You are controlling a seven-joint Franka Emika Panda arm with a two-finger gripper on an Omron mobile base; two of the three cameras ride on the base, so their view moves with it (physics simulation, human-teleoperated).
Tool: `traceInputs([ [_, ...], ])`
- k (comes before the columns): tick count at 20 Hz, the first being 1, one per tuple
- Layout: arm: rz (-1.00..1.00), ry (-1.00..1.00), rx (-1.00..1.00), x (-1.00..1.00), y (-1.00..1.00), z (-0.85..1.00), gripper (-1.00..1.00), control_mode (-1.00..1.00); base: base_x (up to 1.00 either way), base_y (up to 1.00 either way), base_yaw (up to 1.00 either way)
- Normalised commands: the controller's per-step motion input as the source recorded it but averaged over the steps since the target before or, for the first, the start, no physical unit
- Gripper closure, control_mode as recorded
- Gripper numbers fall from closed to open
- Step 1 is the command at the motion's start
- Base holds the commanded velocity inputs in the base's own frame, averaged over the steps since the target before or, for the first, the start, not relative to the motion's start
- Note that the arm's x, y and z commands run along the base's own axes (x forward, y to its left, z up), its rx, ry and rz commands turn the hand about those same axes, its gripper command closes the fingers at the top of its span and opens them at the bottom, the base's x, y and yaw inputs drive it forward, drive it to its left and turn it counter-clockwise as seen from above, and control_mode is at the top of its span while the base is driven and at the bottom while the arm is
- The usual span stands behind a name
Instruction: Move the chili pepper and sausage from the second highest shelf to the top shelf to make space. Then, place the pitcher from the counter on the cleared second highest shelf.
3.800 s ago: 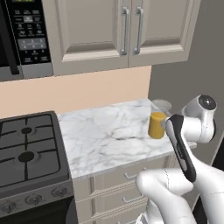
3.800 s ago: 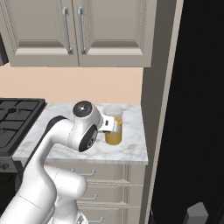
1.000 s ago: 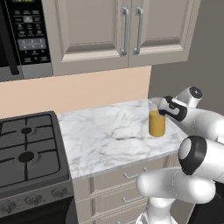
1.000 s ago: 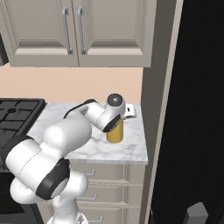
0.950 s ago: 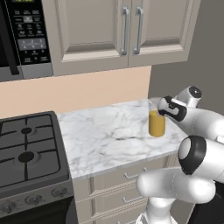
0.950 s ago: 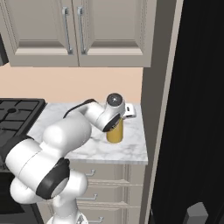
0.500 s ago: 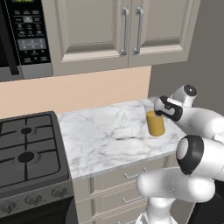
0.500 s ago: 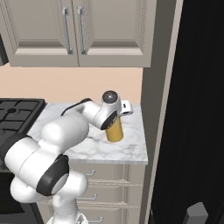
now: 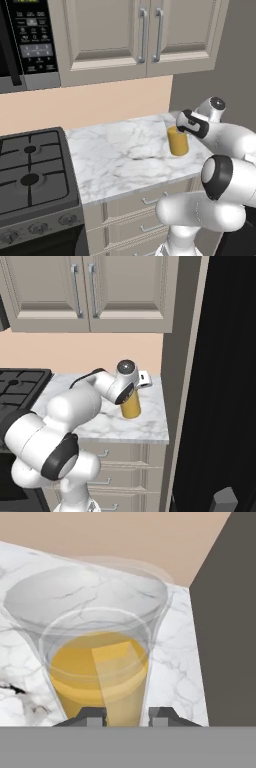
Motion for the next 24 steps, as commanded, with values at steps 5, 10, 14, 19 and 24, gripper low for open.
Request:
traceInputs([
  [5,0.00,-0.07,0.00,-0.24,0.19,0.00,1.00,-1.00,0.00,0.00,0.00],
  [10,0.00,-0.20,0.00,-0.40,0.40,0.15,1.00,-1.00,0.00,0.00,0.00],
  [14,-0.02,-0.17,0.00,-0.41,0.42,0.42,1.00,-1.00,0.00,0.00,0.00],
  [19,-0.06,-0.12,0.00,-0.33,0.32,0.46,1.00,-1.00,0.00,0.00,0.00],
  [24,-0.07,-0.14,0.01,-0.22,0.36,0.59,1.00,-1.00,0.00,0.00,0.00],
])
